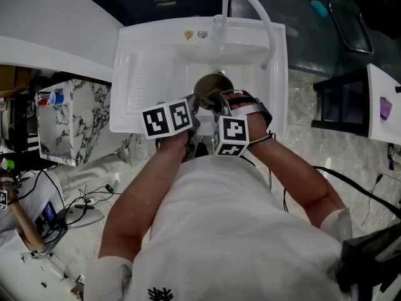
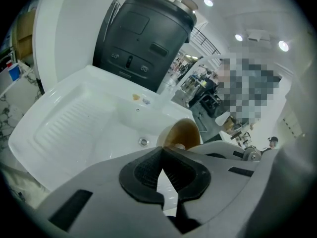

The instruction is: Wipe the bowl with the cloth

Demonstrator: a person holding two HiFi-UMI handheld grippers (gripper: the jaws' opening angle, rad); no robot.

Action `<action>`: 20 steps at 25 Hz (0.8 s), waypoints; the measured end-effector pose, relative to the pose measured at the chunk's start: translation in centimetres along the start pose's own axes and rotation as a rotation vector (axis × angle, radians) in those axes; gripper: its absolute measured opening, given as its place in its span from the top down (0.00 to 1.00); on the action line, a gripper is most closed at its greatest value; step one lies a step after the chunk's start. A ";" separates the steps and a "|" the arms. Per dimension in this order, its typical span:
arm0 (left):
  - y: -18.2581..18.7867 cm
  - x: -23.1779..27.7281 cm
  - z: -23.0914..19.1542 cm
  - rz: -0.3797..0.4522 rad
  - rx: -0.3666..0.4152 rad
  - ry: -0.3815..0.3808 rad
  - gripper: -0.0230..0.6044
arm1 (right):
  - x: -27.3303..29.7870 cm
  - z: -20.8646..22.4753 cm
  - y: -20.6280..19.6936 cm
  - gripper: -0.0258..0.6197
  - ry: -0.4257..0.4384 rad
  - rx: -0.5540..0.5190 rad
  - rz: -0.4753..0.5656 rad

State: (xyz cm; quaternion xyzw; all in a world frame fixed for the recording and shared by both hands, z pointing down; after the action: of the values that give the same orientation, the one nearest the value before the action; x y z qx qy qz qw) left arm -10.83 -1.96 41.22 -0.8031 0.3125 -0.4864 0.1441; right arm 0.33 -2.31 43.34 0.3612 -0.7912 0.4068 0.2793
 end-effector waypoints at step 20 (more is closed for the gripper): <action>-0.4 -0.5 -0.6 -0.007 0.022 -0.006 0.95 | -1.9 3.7 1.0 0.89 -0.214 -0.049 0.036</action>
State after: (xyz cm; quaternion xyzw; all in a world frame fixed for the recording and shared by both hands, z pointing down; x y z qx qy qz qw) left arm -11.38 -1.30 41.40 -0.8039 0.3039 -0.4881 0.1523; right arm 0.06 -4.36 39.62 0.3814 -0.8326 0.3512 0.1949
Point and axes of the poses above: the fingertips, and each gripper's own axes: x forward along the fingers, z to its right, y out of its top, the point moved 9 cm from there along -x, backward along the fingers, and after that the axes turned 3 degrees about z, right-handed, at the moved point
